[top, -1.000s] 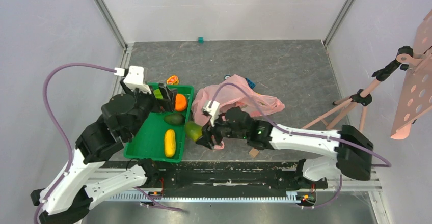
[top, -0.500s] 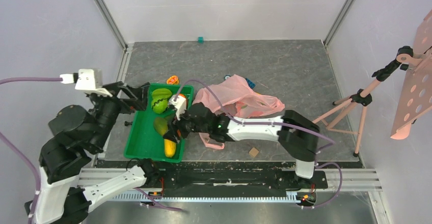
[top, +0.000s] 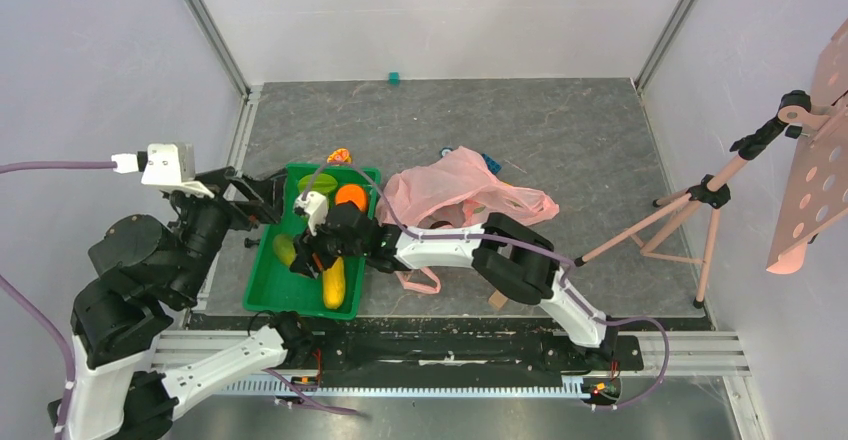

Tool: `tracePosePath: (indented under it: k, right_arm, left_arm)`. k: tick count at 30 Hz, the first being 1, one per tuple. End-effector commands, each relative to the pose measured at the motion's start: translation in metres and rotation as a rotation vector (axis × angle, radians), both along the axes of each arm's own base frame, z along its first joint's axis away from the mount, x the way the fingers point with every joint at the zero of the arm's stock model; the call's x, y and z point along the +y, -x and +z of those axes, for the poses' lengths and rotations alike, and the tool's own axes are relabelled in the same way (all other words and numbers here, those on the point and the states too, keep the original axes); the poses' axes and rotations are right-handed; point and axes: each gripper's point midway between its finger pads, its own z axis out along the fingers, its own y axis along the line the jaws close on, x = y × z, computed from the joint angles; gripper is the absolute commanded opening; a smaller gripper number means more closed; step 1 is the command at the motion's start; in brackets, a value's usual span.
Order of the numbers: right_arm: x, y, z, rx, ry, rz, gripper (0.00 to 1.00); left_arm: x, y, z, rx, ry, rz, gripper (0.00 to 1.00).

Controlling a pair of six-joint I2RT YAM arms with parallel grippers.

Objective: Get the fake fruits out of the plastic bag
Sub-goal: Place the fake fruit in the bin.

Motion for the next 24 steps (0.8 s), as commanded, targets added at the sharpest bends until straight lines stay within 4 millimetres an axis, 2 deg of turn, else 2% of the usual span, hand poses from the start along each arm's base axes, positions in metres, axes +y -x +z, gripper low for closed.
tracePosePath:
  k: [1,7,14,16,19,24]
  right_arm:
    - [0.018,0.000,0.003,-0.017,-0.019,0.037,0.47]
    - [0.022,0.000,-0.023,-0.009,0.033,0.056,0.53]
    - [0.020,0.000,-0.027,-0.024,0.048,0.063,0.63]
    - [0.019,0.001,-0.025,-0.032,0.047,0.073,0.67]
    - [0.018,0.003,-0.017,-0.045,0.036,0.088,0.80]
    - [0.016,0.003,0.011,-0.080,0.003,0.096,0.86]
  left_arm:
    - [0.002,0.004,-0.002,-0.034,-0.048,-0.030,1.00]
    - [0.005,0.012,-0.003,-0.076,-0.021,-0.058,1.00]
    - [0.002,0.010,-0.012,-0.051,-0.047,-0.062,1.00]
    - [0.002,0.008,-0.015,-0.040,-0.053,-0.048,1.00]
    - [0.003,0.007,-0.019,-0.029,-0.058,-0.040,1.00]
    - [0.006,0.008,-0.018,-0.026,-0.051,-0.032,1.00]
